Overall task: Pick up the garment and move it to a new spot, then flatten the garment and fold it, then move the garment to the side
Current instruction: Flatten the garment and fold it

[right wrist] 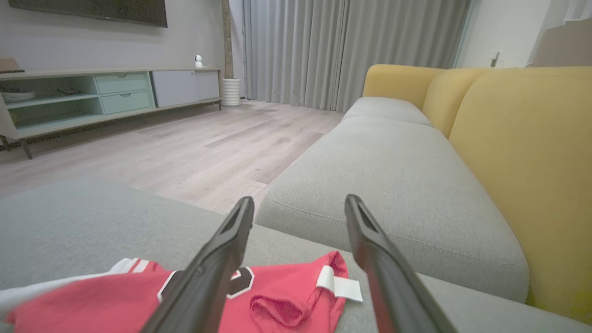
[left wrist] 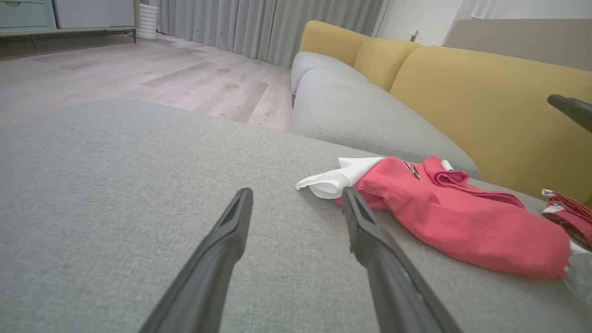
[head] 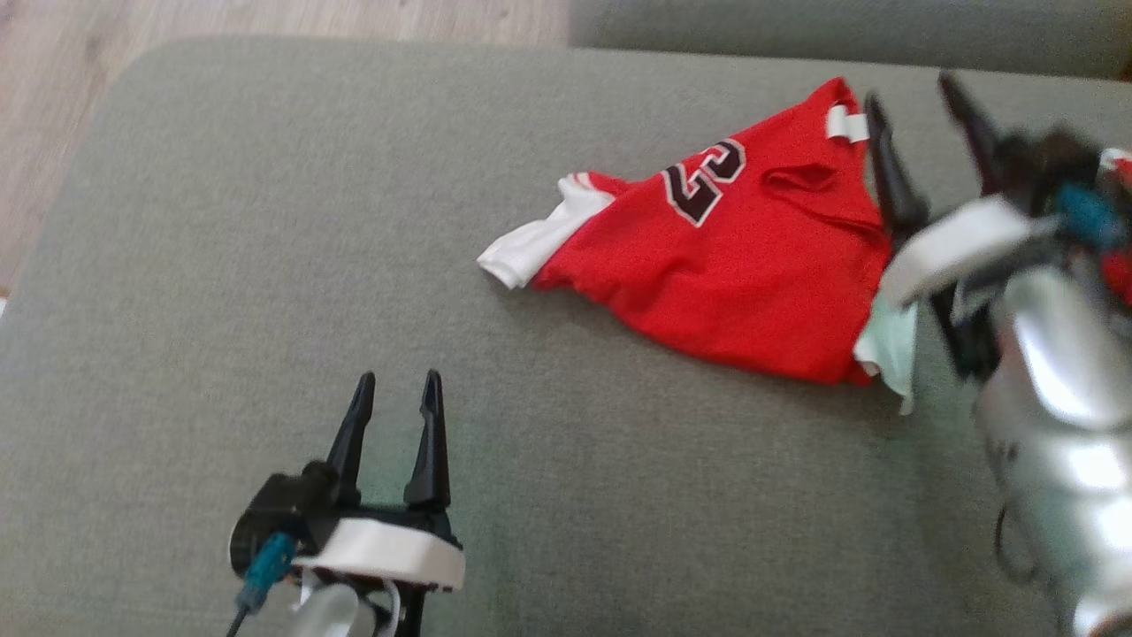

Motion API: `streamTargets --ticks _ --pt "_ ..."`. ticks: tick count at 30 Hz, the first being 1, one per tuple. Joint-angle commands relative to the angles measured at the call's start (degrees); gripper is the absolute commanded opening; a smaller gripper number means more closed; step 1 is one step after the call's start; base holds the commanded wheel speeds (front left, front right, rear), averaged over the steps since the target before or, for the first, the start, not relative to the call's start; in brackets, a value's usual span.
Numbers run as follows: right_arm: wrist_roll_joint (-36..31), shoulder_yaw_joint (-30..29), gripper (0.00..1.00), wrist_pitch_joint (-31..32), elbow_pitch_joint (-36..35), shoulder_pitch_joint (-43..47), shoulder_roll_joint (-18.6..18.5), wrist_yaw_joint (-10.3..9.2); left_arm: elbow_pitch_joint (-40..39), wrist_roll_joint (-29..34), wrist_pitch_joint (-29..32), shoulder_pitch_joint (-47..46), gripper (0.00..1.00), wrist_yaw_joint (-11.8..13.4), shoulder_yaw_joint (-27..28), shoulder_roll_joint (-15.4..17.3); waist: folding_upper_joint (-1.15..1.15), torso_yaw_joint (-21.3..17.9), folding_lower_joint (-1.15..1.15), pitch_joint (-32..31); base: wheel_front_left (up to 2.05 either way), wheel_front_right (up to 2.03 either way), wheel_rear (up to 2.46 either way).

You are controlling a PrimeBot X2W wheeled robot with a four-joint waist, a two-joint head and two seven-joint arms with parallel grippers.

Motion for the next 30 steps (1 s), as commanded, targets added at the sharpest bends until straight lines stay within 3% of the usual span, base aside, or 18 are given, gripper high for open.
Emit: streamTargets --ticks 1,9,14,21,30 --pt "0.39 -0.08 1.00 -0.81 -3.70 2.79 1.14 -0.04 -1.46 0.32 -0.55 -0.21 1.00 0.15 2.40 0.83 0.00 -1.57 0.01 -1.97 0.00 0.00 0.00" --pt "-1.39 -4.85 1.00 3.71 -19.08 22.77 6.42 -0.04 -2.42 -0.21 -0.31 1.60 1.00 0.76 2.82 1.82 0.00 -3.19 0.01 -3.82 0.00 0.00 0.00" --pt "-2.05 -4.68 1.00 8.05 -25.11 31.43 8.89 -0.04 -3.10 -0.28 -0.06 1.72 1.00 0.97 2.79 2.29 0.00 -3.11 0.01 -3.31 0.00 0.00 0.00" --pt "-1.89 -4.34 1.00 10.59 -25.23 32.86 9.87 -0.04 -3.39 -0.26 0.19 1.18 1.00 1.15 2.52 2.53 0.00 -2.17 0.01 -1.83 0.00 0.00 0.00" --pt "-2.55 -4.91 1.00 11.22 -17.64 27.87 9.23 -0.04 -3.48 -0.30 0.31 0.40 1.00 1.25 2.28 2.58 0.00 -0.51 0.01 -0.37 0.00 0.00 0.00"
